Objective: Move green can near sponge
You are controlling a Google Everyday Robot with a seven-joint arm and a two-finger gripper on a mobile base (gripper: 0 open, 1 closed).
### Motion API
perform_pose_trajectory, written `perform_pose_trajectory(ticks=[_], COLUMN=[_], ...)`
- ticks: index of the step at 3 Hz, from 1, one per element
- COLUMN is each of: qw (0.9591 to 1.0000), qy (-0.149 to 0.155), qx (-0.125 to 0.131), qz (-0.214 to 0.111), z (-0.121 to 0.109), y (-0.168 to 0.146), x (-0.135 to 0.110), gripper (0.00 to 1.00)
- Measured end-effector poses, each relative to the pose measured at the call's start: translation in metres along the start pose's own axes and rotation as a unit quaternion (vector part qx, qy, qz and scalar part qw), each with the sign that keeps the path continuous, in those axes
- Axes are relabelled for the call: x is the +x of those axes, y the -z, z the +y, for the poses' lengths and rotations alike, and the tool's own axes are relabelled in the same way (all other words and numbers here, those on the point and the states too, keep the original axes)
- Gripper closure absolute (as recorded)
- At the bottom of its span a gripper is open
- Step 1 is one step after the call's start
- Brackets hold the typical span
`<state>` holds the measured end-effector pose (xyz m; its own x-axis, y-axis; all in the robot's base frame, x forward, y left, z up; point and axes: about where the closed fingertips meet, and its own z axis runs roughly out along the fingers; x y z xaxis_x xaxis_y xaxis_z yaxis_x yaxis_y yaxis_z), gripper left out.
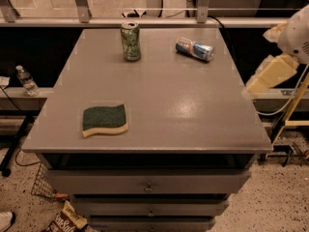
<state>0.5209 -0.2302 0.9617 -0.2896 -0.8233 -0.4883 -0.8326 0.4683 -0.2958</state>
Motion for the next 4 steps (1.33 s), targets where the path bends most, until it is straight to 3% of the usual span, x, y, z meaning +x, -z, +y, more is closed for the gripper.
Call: perform_pose_trajectory(ticks=[1, 2, 3, 4], qw=[0.9935, 0.9902, 0.9902, 0.9853], qy=[-0.065, -0.070, -0.069, -0.069], qx=[0.034, 0.059, 0.058, 0.060], qz=[-0.087, -0.106, -0.106, -0.144], z=[-0.054, -0.071, -0.071, -0.083], y=[-0.035, -0.039, -0.039, -0.048], x=[-0.015, -0.022, -0.023, -0.055], gripper=[0.00, 0.00, 0.00, 0.00])
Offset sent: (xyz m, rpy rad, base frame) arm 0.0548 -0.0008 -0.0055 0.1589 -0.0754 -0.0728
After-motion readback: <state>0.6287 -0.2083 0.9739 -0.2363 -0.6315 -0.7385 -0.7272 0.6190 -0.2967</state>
